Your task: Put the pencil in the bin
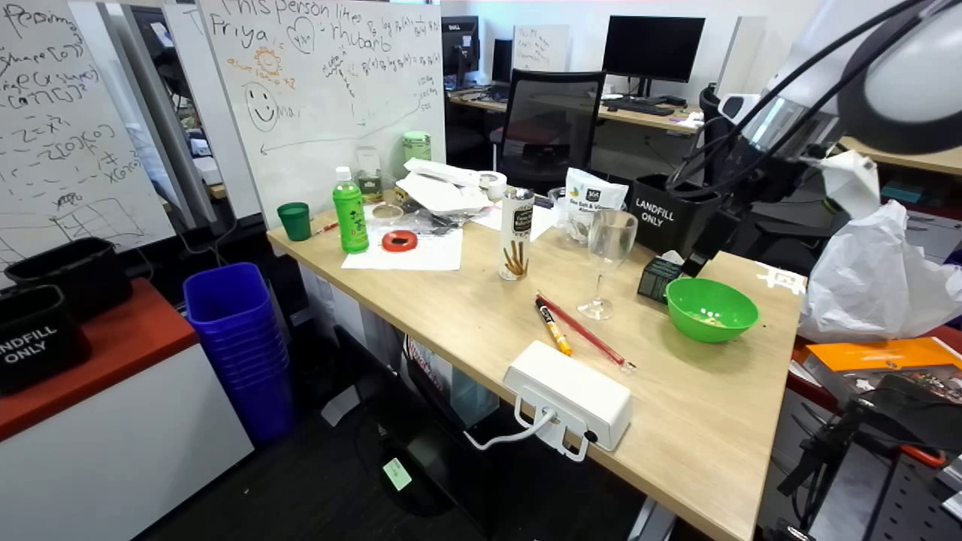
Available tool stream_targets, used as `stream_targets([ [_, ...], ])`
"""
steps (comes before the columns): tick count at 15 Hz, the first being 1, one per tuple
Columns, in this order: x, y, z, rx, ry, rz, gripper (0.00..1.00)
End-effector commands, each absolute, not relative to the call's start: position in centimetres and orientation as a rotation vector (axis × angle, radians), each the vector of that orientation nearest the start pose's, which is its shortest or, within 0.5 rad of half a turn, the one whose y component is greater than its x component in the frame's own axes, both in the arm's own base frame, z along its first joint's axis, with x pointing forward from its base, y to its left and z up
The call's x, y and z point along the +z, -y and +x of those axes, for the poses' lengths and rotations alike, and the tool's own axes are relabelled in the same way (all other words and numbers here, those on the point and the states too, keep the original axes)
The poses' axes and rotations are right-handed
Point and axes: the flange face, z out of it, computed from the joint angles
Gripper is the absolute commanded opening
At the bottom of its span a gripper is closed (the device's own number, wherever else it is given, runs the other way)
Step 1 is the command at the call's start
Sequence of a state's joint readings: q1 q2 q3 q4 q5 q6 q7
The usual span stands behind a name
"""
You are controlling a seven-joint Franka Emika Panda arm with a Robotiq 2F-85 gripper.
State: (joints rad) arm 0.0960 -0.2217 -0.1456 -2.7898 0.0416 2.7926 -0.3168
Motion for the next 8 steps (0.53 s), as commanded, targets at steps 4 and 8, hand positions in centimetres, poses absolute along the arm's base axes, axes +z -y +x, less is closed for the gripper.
stream_targets([
  [4,23.3,-0.5,42.1,-0.354,0.320,-3.106,1.00],
  [8,23.2,-0.8,41.9,-0.339,0.318,-3.110,1.00],
])
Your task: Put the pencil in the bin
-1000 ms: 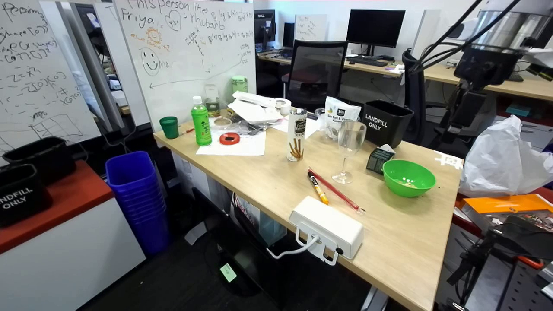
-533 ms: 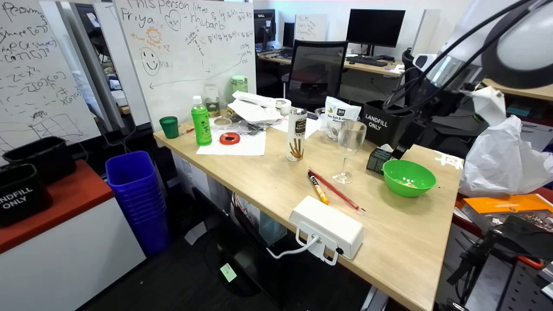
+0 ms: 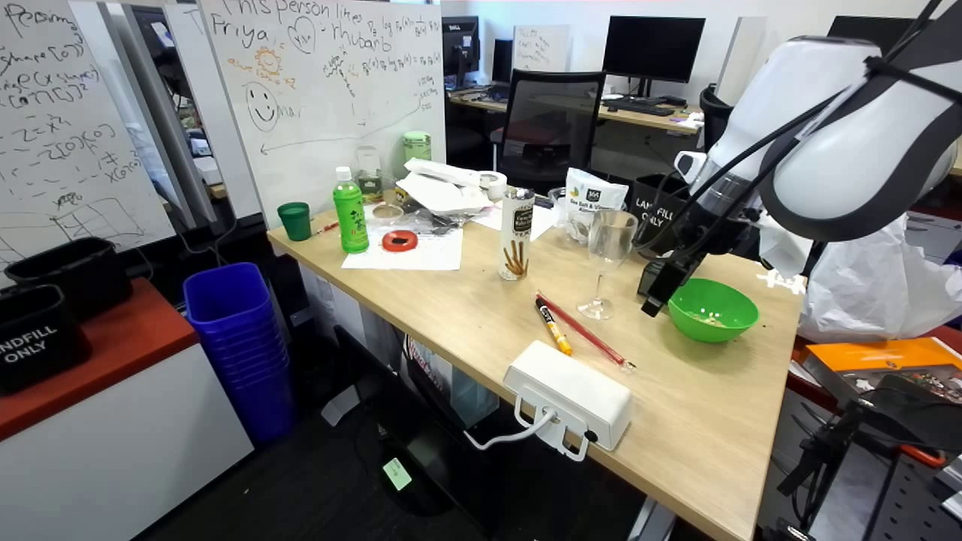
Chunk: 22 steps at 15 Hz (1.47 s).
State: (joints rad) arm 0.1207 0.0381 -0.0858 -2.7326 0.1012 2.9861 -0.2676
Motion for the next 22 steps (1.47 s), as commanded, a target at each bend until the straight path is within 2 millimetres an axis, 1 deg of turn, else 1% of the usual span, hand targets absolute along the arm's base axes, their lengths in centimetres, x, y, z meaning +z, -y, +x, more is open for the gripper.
stream_targets([
  [1,23.3,-0.8,42.0,-0.342,0.316,-3.109,1.00],
  [3,23.3,-0.7,42.0,-0.343,0.313,-3.110,1.00],
  [4,22.7,-0.3,42.3,-0.344,0.310,-3.130,1.00],
  [8,21.1,-0.2,43.1,-0.312,0.300,-3.158,1.00],
  [12,19.3,-2.2,44.0,-0.255,0.293,-3.137,1.00],
  [15,17.7,-3.3,44.2,-0.212,0.236,-3.114,1.00],
  [18,15.9,-3.1,44.2,-0.182,0.170,-3.111,1.00],
  [20,14.7,-2.8,44.6,-0.182,0.145,-3.112,1.00],
  [22,14.0,-2.7,45.3,-0.197,0.120,-3.108,1.00],
])
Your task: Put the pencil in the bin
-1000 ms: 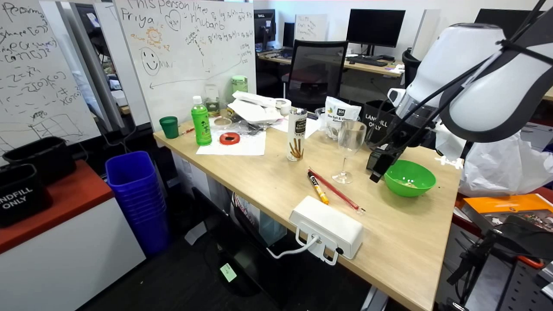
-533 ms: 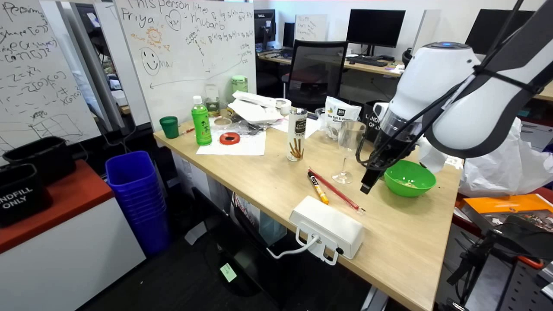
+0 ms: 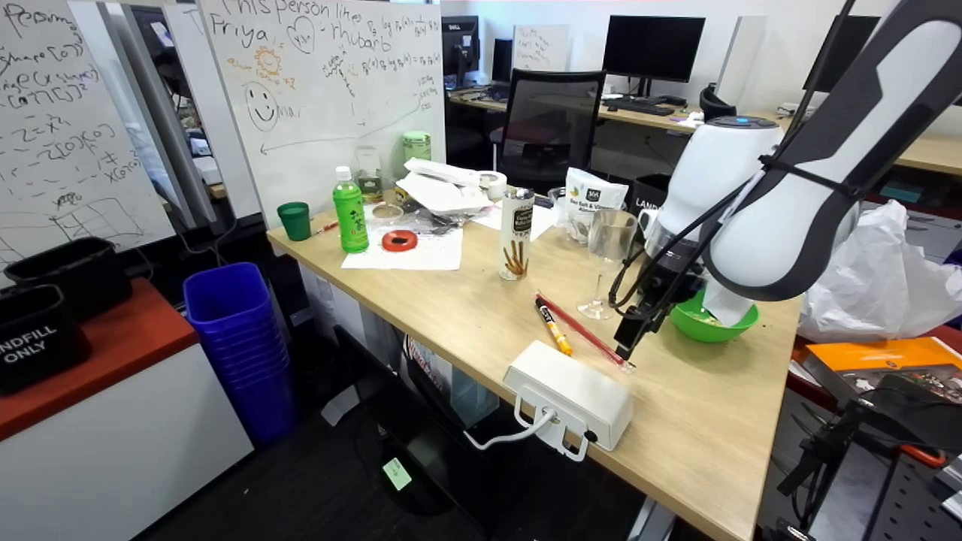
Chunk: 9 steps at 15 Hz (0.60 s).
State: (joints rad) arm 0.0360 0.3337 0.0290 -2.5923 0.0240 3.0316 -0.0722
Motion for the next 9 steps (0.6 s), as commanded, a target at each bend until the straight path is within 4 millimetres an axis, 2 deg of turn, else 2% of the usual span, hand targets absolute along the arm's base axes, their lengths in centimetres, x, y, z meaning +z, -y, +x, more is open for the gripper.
stream_targets([
  [1,13.8,-2.6,45.8,-0.208,0.113,-3.113,1.00],
  [6,11.4,-1.5,47.9,-0.214,0.028,-3.147,1.00],
  [9,10.2,-1.7,49.0,-0.221,0.017,-3.148,1.00],
])
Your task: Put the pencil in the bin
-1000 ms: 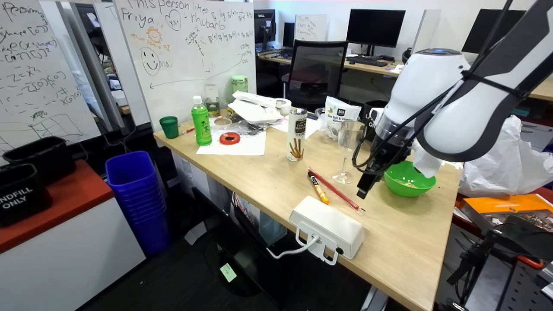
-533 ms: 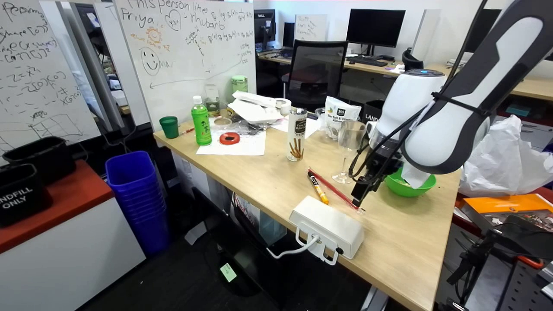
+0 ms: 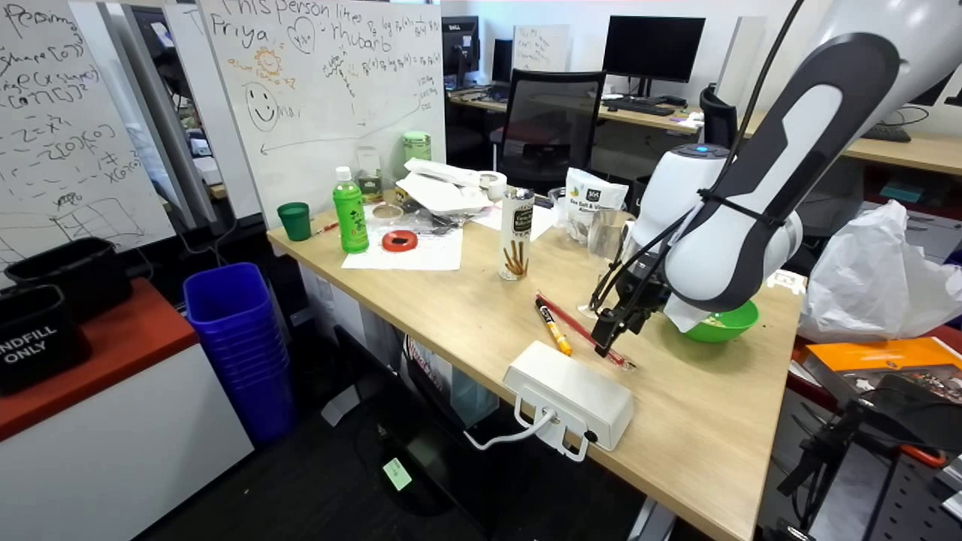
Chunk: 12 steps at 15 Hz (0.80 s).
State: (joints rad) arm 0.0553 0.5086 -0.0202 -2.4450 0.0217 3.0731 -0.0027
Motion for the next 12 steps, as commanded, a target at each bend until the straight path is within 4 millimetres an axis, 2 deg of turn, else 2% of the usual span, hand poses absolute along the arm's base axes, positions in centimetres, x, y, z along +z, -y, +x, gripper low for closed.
stream_targets([
  [1,9.8,-1.8,49.3,-0.223,0.013,-3.151,1.00],
  [4,9.0,-1.5,49.9,-0.218,0.002,-3.165,1.00],
  [7,8.3,-1.1,50.1,-0.203,0.001,-3.178,0.77],
  [9,7.8,-1.0,50.1,-0.191,0.004,-3.182,0.74],
  [11,7.6,-1.1,50.2,-0.191,0.009,-3.184,0.46],
  [12,7.7,-1.2,50.3,-0.197,0.014,-3.183,0.41],
])
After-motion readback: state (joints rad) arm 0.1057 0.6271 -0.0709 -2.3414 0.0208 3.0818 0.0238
